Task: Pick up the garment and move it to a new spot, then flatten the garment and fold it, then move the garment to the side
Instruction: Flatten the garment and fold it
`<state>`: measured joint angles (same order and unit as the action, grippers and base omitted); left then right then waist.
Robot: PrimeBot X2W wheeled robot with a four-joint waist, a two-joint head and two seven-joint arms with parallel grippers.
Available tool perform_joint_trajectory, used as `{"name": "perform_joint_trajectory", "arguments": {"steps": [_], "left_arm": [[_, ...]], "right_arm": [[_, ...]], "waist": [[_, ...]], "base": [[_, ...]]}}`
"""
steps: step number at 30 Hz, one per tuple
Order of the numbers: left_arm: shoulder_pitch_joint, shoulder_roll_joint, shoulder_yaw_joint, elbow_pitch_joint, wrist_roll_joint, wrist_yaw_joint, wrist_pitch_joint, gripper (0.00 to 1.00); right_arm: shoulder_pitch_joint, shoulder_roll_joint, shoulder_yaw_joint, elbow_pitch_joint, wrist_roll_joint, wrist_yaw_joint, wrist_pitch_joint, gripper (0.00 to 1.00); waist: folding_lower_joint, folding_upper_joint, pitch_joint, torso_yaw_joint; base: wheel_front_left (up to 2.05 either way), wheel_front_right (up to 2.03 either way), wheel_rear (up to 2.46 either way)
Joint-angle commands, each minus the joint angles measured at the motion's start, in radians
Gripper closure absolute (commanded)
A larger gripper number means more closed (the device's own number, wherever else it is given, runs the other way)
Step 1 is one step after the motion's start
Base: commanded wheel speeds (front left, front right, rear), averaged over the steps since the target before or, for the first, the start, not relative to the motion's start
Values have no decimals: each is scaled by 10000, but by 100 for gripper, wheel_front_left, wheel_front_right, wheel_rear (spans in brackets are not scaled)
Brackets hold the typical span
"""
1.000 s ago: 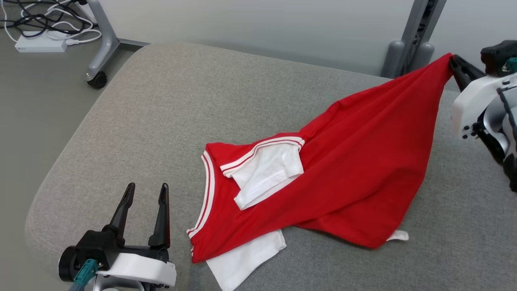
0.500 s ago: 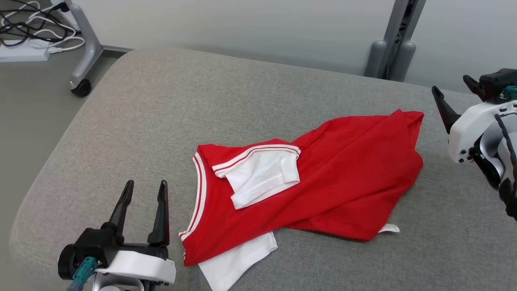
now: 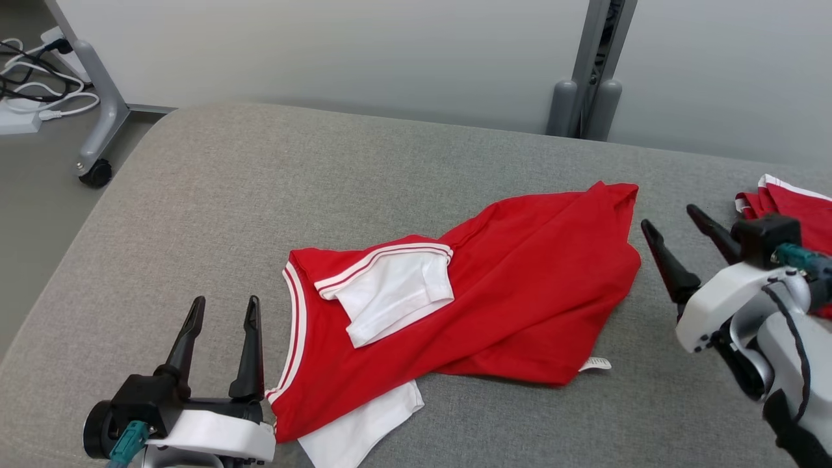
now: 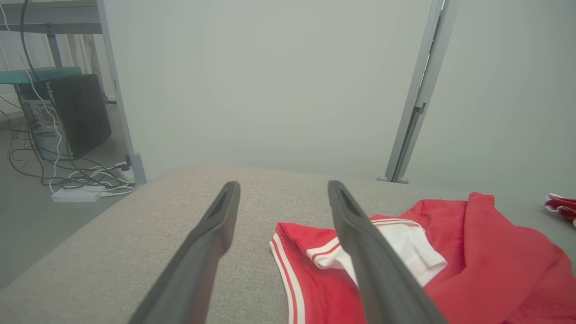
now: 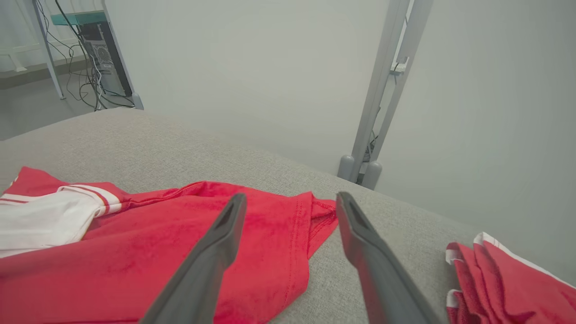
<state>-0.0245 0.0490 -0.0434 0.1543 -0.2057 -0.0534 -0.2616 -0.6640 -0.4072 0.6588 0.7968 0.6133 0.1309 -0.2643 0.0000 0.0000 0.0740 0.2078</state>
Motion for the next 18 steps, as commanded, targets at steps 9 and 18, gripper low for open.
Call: {"name": "perform_joint_trajectory", "arguments": {"steps": [9,18], "left_arm": [[113,37,86,-58,130,-69,-34,0],[87,36,55,-31,146,-117,-34,0]], "right_arm": [[2075,743,-1384,-1171,-390,-3,-4,0],[3149,1268,-1630,-1341,-623,-3,-5,0]], "waist": [[0,0,-56,-188],[0,0,-91,-279]], "base": [[0,0,0],[0,0,0]]}}
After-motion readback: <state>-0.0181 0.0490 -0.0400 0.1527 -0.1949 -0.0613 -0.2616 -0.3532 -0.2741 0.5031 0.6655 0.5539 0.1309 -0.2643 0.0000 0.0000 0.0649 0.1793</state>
